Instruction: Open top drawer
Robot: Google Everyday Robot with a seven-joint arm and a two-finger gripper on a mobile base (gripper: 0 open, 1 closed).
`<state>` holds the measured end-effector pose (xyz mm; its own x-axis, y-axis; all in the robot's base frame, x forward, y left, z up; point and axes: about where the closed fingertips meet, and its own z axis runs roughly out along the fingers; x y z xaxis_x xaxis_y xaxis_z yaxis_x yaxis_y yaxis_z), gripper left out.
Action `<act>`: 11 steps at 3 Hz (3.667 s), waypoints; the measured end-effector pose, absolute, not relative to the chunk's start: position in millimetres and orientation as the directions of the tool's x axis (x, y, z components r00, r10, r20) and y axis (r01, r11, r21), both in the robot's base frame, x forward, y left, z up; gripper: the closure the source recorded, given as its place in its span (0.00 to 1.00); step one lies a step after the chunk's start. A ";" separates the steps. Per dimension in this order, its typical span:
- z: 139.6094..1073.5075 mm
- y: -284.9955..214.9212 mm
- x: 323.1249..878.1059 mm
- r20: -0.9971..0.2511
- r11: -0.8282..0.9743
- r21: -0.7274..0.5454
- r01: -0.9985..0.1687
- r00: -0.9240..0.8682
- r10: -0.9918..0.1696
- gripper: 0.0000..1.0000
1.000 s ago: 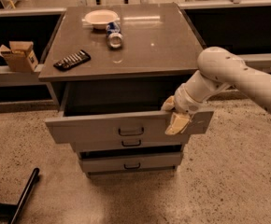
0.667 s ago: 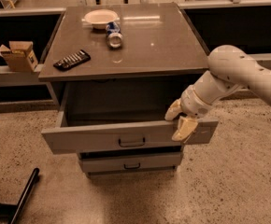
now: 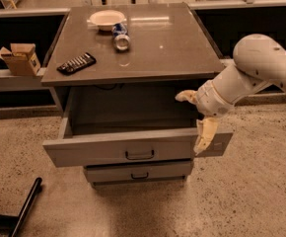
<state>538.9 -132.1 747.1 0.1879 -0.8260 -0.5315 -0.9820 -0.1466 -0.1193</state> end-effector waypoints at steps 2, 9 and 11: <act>744.2 -95.7 597.5 -0.531 -0.087 -0.119 -0.989 0.137 -0.836 0.37; 658.2 -43.6 590.1 -0.518 -0.048 -0.017 -0.999 0.050 -0.854 0.00; 705.1 -36.1 573.5 -0.561 -0.090 -0.060 -0.994 0.108 -0.820 0.00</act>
Offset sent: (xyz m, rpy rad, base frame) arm 0.1017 0.0688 -0.0125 -0.0083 0.0266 -0.1165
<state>573.5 -36.1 705.1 0.1080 -0.8205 -0.5614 -0.9941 -0.0898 -0.0600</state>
